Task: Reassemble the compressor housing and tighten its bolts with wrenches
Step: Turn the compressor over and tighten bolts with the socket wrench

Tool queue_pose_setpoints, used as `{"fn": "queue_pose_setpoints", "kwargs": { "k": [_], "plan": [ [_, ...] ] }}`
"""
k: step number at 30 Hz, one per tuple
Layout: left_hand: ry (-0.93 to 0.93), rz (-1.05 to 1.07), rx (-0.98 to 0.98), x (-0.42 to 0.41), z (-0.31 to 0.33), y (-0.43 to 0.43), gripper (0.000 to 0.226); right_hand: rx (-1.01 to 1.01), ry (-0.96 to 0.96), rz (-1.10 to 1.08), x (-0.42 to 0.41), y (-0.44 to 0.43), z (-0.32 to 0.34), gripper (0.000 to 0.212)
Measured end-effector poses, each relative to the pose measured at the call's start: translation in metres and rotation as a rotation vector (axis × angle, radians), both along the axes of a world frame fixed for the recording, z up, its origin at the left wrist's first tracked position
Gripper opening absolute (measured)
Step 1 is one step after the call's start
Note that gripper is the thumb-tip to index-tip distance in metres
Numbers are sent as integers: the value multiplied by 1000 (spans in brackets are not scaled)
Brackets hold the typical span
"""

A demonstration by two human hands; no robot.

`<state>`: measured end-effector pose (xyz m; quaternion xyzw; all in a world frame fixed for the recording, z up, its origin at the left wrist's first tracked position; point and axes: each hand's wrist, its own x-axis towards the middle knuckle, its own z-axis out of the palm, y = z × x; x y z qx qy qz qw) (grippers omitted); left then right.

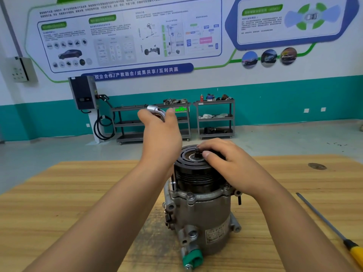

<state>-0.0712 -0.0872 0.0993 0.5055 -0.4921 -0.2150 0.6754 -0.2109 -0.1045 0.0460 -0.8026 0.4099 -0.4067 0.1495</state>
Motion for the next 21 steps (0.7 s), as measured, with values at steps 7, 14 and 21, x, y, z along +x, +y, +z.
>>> {"fn": "queue_pose_setpoints", "kwargs": {
  "k": [7,14,21],
  "plan": [
    [2,-22,-99,0,-5,6,14,-3,-3,-3,0,-1,-1,23],
    [-47,-35,-199,-7,-10,14,20,-4,-11,3,0,0,-1,22],
    [104,-311,-121,0,-7,12,32,-7,-6,-3,1,1,0,23]
  ]
}}
